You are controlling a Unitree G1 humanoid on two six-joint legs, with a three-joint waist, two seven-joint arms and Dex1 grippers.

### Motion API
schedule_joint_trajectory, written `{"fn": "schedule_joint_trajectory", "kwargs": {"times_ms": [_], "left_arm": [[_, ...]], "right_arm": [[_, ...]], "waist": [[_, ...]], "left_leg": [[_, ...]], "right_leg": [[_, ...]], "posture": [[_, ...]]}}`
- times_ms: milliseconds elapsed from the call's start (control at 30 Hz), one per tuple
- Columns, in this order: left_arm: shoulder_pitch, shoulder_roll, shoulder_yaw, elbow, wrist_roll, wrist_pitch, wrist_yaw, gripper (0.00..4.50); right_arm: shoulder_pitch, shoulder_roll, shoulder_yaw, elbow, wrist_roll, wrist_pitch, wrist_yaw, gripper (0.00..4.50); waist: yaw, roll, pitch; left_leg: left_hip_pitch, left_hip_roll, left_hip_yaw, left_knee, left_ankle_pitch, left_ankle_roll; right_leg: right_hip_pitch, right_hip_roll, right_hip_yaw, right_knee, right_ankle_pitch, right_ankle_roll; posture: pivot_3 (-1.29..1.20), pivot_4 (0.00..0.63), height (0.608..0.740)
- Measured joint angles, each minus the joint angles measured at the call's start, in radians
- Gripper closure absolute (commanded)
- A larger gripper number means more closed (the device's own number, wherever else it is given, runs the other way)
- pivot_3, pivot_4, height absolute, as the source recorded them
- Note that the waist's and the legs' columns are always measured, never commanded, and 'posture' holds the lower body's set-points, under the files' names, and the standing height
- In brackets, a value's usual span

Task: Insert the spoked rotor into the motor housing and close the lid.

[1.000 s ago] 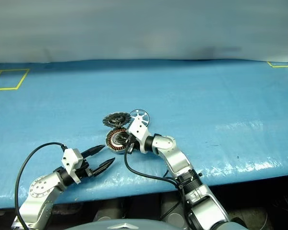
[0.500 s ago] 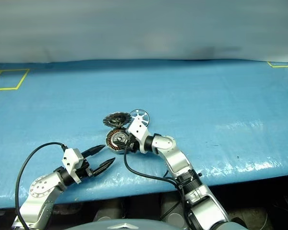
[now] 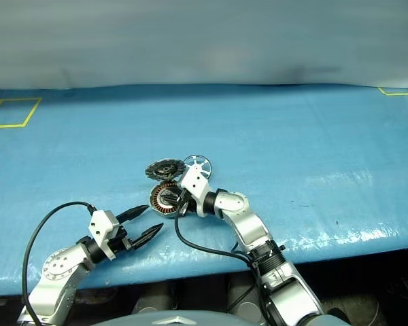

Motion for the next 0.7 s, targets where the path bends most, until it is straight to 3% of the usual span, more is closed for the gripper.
{"fn": "schedule_joint_trajectory", "kwargs": {"times_ms": [33, 67, 700], "left_arm": [[0.0, 0.0, -0.001, 0.0, 0.003, 0.0, 0.001, 0.83], [0.0, 0.0, -0.002, 0.0, 0.006, 0.0, 0.001, 0.83], [0.006, -0.011, -0.018, 0.0, 0.016, 0.001, 0.013, 0.83]], "right_arm": [[0.0, 0.0, 0.0, 0.0, 0.001, 0.0, 0.0, 4.38], [0.0, 0.0, 0.0, 0.0, 0.003, -0.001, 0.0, 4.45], [-0.039, 0.02, -0.004, 0.076, -0.03, -0.009, -0.049, 4.45]], "waist": [[0.0, 0.0, 0.0], [0.0, 0.0, 0.0], [-0.002, 0.0, 0.0]], "left_leg": [[0.0, 0.0, 0.0, 0.0, 0.0, 0.0], [0.0, 0.0, 0.0, 0.0, 0.0, 0.0], [0.0, 0.0, 0.0, 0.0, 0.0, 0.0]], "right_leg": [[0.0, 0.0, 0.0, 0.0, 0.0, 0.0], [0.0, 0.0, 0.0, 0.0, 0.0, 0.0], [0.0, 0.0, 0.0, 0.0, 0.0, 0.0]], "posture": [[0.0, 0.15, 0.74], [0.0, 0.15, 0.74], [0.0, 0.15, 0.74]]}}
